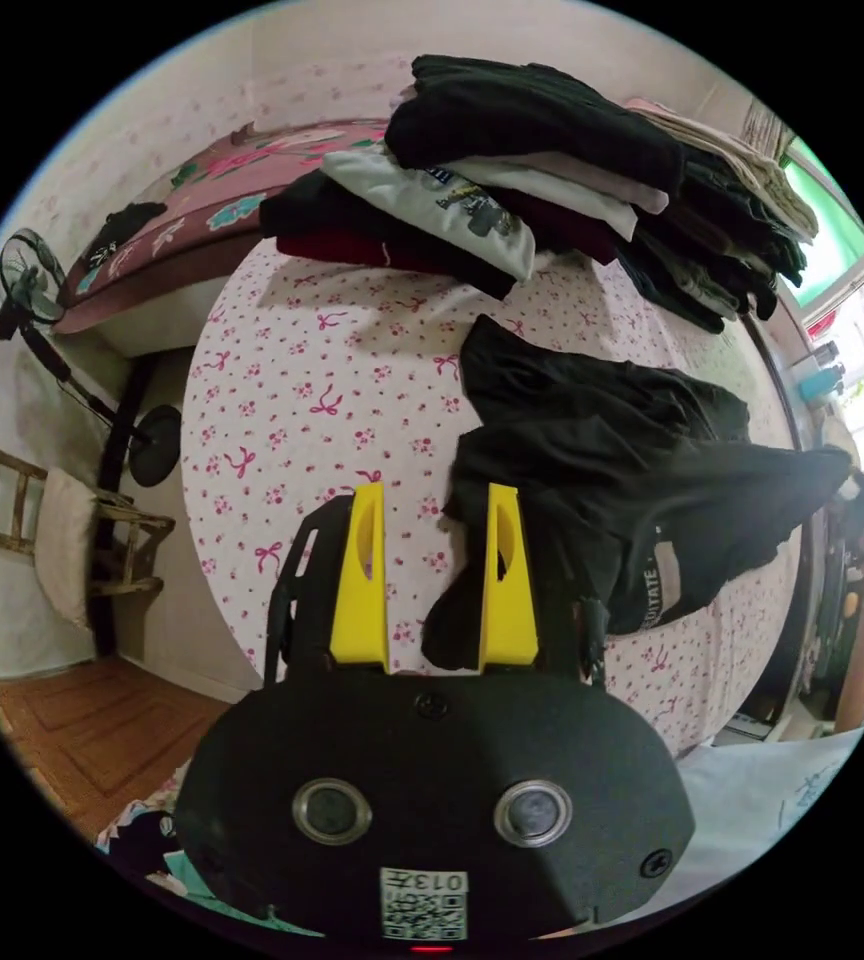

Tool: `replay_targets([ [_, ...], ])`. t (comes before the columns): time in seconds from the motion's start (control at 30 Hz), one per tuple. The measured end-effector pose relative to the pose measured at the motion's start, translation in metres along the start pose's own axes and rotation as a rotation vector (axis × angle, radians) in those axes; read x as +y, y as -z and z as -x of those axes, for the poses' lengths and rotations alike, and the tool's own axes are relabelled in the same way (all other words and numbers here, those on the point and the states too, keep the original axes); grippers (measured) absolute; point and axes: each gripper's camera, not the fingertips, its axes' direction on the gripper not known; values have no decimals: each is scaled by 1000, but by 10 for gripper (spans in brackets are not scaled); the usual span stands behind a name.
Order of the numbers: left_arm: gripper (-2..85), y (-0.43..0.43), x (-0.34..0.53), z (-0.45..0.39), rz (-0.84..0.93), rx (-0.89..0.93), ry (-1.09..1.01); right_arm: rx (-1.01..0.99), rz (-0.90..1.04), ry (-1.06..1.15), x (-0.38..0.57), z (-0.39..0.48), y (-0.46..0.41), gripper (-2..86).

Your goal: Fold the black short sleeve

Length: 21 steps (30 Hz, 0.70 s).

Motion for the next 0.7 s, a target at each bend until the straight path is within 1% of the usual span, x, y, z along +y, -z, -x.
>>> replay_targets([
  [0.1,137,0,1,2,-12,76,33,13,-11,-24,20,-7,22,2],
  [0.23,135,1,-10,-15,-14,147,-26,27,13,-53,42,-10,29,2],
  [0.3,132,-2,-17,-25,4,146,-54,16,15,-78,54,-11,33,2],
  [0.33,121,-7,-22,-30,30,140,-71,13,15,-82,57,-12,34,2],
  [0.43,21,-26,-29,-42,156,83,-125,16,48,-86,65,-12,35,3],
  [0.5,11,-16,-27,-44,120,106,-159,16,67,-87,69,-14,36,3],
  [0.6,2,30,-32,-23,-11,200,-94,26,49,-82,70,-18,49,3],
  [0.67,-1,85,-45,-7,-158,230,-62,23,24,-65,65,-19,60,3],
  [0.7,-1,102,-49,-5,-204,231,-62,31,4,-44,58,-17,69,4],
])
